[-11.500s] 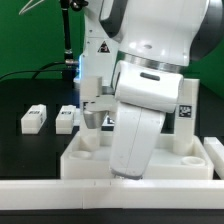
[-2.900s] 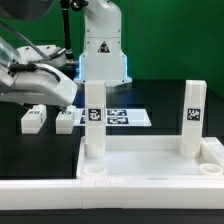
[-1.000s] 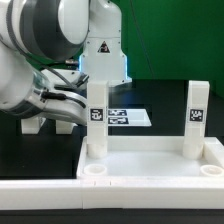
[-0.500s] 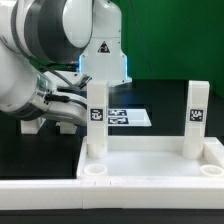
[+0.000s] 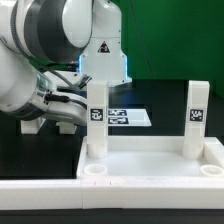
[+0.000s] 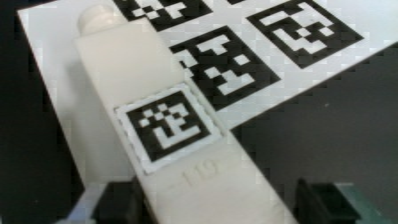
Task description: Assemble desk
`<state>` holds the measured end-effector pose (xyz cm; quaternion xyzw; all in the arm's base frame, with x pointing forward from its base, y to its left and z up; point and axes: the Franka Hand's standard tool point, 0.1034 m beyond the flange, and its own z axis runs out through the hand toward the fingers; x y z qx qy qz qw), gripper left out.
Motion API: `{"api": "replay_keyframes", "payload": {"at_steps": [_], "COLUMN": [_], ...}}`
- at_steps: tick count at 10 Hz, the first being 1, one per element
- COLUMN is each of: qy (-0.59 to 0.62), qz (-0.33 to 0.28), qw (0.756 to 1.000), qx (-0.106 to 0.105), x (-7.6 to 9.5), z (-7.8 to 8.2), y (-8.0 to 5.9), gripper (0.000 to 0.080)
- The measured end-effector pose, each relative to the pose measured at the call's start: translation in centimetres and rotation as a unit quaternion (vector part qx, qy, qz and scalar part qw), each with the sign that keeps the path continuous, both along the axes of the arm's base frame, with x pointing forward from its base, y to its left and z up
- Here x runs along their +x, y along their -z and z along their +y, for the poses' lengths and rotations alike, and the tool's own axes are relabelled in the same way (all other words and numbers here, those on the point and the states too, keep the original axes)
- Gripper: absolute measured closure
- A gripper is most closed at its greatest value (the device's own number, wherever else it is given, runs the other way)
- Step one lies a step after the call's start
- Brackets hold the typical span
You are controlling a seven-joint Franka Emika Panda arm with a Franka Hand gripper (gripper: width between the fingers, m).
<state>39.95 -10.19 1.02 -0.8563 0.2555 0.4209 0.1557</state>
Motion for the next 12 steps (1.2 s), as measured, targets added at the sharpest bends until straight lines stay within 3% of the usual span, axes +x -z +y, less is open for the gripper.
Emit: {"api": "replay_keyframes", "payload": {"at_steps": [1, 6, 8, 9, 10, 11, 12], "qy": [0.0, 0.0, 0.0, 0.0, 0.0, 0.0, 0.001], "qz": [0.0, 0.0, 0.0, 0.0, 0.0, 0.0, 0.0], "qw": [1.0, 1.0, 1.0, 1.0, 1.0, 1.0, 1.0], "qx": [0.0, 0.0, 0.0, 0.0, 0.0, 0.0, 0.0], "x": [0.0, -0.01, -0.01, -0.01, -0.01, -0.01, -0.01], "z": [0.0, -0.02, -0.03, -0.03, -0.03, -0.04, -0.04], "y": [-0.01, -0.01, -0.01, -0.01, -0.01, -0.01, -0.01], "gripper": [0.0497, 0.0511, 0.0475, 0.0287, 0.0287, 0.018, 0.0159]}}
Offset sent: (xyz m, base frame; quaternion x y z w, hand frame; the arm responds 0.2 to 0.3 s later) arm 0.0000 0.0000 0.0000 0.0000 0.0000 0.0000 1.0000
